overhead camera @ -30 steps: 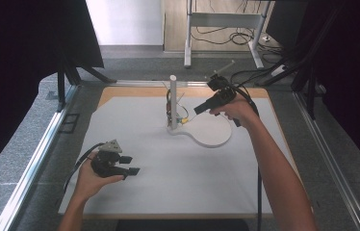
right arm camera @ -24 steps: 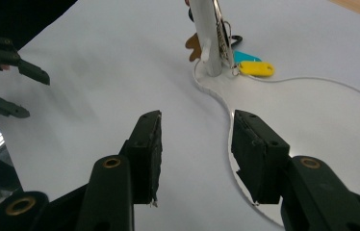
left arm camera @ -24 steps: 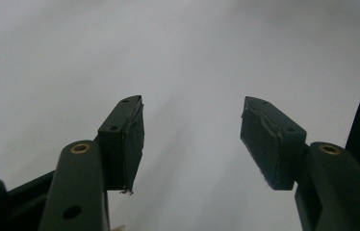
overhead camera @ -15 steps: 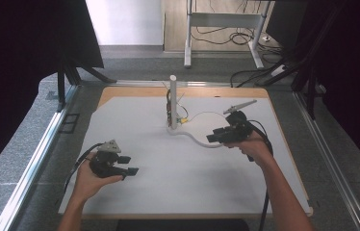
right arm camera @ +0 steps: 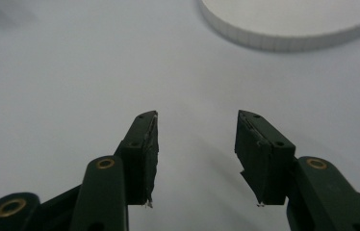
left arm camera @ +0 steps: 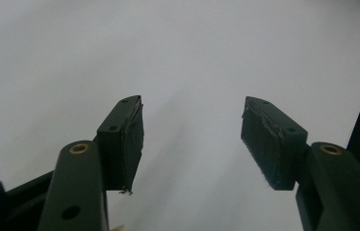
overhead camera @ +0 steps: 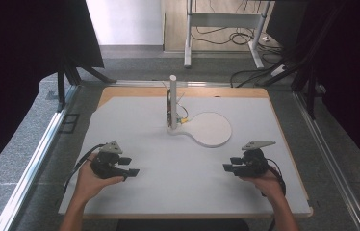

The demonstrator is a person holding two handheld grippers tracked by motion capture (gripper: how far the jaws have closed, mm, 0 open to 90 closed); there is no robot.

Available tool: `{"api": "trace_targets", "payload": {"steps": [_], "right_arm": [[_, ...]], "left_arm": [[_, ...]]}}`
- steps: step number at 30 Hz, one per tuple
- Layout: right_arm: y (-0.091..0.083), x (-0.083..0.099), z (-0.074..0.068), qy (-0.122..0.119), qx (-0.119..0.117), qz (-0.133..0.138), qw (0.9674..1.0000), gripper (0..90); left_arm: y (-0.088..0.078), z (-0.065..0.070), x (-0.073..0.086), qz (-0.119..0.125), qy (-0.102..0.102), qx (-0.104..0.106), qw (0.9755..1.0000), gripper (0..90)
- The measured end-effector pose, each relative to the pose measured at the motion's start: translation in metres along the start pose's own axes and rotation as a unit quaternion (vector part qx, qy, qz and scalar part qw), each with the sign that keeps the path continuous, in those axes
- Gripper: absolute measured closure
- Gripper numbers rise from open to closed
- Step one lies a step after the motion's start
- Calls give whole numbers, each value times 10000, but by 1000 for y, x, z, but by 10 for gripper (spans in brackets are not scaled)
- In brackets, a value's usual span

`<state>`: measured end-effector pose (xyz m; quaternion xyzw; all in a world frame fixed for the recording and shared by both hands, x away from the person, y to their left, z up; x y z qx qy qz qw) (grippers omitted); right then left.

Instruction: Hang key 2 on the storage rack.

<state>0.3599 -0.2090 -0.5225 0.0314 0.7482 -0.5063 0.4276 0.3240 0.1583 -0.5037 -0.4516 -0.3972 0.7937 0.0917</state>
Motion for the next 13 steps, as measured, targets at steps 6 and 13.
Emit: {"api": "trace_targets", "payload": {"steps": [6,13], "right_arm": [[-1,2,7,-47,253,192,9995,492],[3,0,12,-248,593,396,9971,446]], "left_arm": [[2,0,1,-59,23,13,10000,410],[2,0,1,-84,28,11,10000,407]]}}
Point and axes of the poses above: each handheld gripper's, and its own axes: y roughly forward along the jaws, x roughly out of its underside, z roughly to its right, the point moved 9 cm from there along y, roughly forward along the jaws, and after that the axes turned 7 degrees about x, right-handed, at the moved point
